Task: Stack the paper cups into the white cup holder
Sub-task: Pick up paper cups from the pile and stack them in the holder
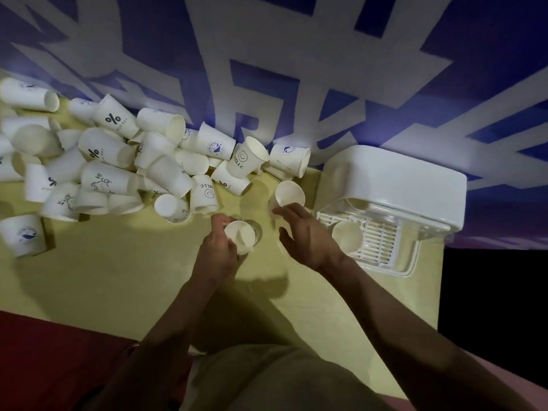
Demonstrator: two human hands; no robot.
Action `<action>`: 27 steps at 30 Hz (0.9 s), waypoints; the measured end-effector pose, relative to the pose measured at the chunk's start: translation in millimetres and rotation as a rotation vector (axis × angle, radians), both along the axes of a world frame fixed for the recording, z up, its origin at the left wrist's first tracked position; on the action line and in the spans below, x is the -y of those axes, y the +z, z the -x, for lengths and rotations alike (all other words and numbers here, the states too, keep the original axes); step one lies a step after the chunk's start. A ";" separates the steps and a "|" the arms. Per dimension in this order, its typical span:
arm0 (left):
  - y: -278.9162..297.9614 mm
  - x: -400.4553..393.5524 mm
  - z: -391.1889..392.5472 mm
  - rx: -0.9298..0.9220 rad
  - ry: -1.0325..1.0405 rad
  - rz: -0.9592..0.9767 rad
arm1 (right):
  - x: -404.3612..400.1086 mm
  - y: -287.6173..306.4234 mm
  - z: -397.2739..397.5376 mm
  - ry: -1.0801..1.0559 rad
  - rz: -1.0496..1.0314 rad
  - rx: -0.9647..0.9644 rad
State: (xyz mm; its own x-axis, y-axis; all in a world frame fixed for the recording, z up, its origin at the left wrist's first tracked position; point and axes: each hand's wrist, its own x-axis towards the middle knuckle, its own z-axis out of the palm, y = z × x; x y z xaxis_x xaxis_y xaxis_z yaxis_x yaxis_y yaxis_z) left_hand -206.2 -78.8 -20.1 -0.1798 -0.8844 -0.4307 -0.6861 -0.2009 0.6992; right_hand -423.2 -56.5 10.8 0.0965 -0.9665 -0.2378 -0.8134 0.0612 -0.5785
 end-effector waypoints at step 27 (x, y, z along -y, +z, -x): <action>114.0 -53.9 165.1 0.208 -0.473 0.434 | -219.7 59.5 105.2 -0.531 0.347 0.053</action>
State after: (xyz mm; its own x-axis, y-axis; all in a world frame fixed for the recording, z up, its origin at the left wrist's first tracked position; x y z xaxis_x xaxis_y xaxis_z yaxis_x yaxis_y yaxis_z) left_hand -371.3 -24.9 93.9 -0.5424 -0.8313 -0.1216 -0.7601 0.4239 0.4926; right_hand -528.4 163.3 70.3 -0.4144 -0.9057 0.0896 -0.6935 0.2504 -0.6756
